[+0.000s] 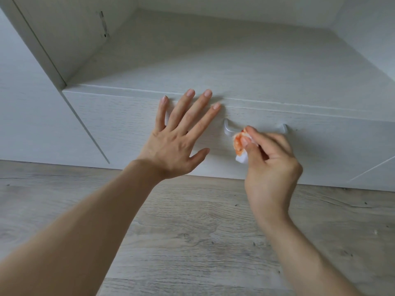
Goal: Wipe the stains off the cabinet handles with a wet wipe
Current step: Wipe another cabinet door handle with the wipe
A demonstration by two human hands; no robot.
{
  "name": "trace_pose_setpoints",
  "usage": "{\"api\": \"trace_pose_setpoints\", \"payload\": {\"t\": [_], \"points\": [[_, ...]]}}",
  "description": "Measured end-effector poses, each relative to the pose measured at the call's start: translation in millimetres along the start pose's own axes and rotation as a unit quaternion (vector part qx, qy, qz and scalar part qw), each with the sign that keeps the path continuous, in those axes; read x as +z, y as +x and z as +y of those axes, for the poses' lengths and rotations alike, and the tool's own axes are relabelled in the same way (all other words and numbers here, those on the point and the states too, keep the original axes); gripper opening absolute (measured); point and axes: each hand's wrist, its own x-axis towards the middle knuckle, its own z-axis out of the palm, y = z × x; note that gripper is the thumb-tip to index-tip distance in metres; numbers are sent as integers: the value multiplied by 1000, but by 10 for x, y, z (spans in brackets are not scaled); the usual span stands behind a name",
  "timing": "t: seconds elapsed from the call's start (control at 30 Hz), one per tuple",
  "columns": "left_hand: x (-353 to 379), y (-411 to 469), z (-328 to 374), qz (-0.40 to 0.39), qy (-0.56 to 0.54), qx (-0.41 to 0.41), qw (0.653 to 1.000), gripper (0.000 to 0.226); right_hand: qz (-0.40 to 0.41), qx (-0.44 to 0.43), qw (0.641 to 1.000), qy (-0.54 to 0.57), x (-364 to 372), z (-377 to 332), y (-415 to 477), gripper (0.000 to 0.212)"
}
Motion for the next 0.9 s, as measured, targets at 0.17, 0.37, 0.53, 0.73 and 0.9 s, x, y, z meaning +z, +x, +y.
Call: {"api": "trace_pose_setpoints", "payload": {"t": [0.17, 0.37, 0.53, 0.73, 0.9], "points": [[-5, -5, 20, 1, 0, -1, 1000, 82, -36, -26, 999, 26, 8, -5, -119, 27], [-14, -4, 13, -2, -4, -1, 1000, 81, -38, -5, 997, 70, 14, 76, -192, 31], [-10, 3, 5, -7, -2, 4, 1000, 81, 11, 53, 993, 104, 25, 124, -105, 28], [6, 1, 20, -5, 1, 1, 1000, 82, 4, 77, 992, 98, -21, 189, -48, 21], [-15, 3, -6, -15, -4, 6, 1000, 82, 113, 150, 979, 74, -270, 383, 20, 14]]}}
